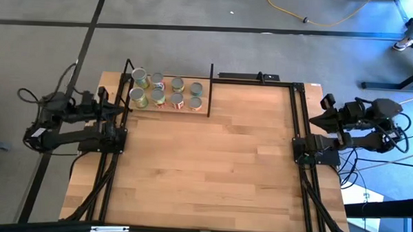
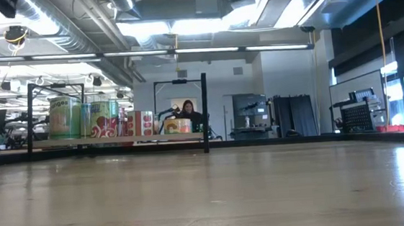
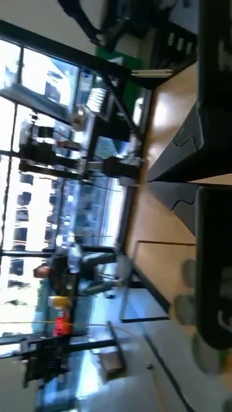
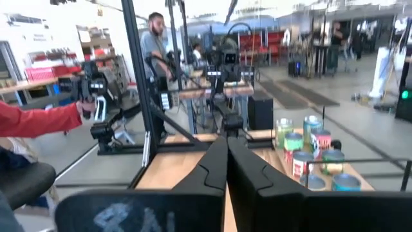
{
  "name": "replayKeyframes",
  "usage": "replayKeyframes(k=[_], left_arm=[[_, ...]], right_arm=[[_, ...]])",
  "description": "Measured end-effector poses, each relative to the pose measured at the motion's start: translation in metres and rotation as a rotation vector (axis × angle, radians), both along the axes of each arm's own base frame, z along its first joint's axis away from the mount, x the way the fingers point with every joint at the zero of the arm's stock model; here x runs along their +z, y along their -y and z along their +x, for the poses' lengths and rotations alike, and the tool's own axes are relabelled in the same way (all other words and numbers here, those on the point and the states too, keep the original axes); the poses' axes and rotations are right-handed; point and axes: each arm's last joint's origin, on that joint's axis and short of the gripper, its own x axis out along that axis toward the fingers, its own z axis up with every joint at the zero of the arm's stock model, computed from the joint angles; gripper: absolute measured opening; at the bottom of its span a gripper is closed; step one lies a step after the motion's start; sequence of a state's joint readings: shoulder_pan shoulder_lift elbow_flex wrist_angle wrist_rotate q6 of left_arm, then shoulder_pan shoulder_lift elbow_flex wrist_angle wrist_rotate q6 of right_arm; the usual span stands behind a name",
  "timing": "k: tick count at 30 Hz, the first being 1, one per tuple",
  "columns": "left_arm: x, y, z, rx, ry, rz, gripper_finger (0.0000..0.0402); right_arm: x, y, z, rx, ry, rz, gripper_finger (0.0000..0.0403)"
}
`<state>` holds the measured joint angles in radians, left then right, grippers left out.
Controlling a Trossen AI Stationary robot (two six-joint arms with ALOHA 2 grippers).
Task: Pick and place cans onto a shelf
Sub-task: Return to Home Position
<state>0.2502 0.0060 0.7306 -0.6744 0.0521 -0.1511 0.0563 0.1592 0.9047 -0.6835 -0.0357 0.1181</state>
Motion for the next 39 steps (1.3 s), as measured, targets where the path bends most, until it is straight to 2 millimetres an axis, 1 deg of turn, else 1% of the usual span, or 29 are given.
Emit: replayKeyframes(k=[3,5,8,11,14,18,21,23,31,35,39], left_arm=[[-0.002,-0.002,0.008,-0.014,0.051,0.013,0.0],[-0.011,-0.004,0.018,-0.023,0.035,0.01,0.0],[-0.016,-0.006,0.029,-0.045,0.092,0.029,0.0],[-0.031,-0.009,0.042,-0.066,0.082,0.025,0.0],[-0.039,-0.01,0.052,-0.104,0.13,0.042,0.0],[-0.058,-0.012,0.064,-0.139,0.101,0.037,0.0],[-0.072,-0.014,0.071,-0.15,0.07,0.028,0.0],[-0.077,-0.014,0.073,-0.152,0.055,0.025,0.0],[-0.1,-0.015,0.082,-0.192,-0.011,0.034,0.0],[-0.108,-0.017,0.085,-0.147,-0.034,0.028,0.0],[-0.118,-0.019,0.089,-0.136,-0.023,0.04,0.0]], right_arm=[[-0.012,0.0,-0.001,0.0,0.039,-0.002,0.0009],[-0.022,0.0,0.001,0.0,0.032,0.004,0.0009],[-0.037,-0.001,0.012,-0.001,0.043,-0.005,0.0009],[-0.049,-0.002,0.028,0.022,0.064,-0.018,0.0009],[-0.062,-0.004,0.041,0.052,0.072,-0.029,0.0009],[-0.081,-0.005,0.055,0.061,0.043,-0.023,0.0009],[-0.095,-0.006,0.066,0.06,0.055,-0.029,0.0009],[-0.103,-0.006,0.071,0.059,0.068,-0.049,0.0009],[-0.142,-0.007,0.088,0.061,-0.029,-0.048,0.0009],[-0.151,-0.007,0.093,0.059,-0.008,-0.071,0.0009],[-0.161,-0.007,0.095,0.06,-0.03,-0.078,0.0009]])
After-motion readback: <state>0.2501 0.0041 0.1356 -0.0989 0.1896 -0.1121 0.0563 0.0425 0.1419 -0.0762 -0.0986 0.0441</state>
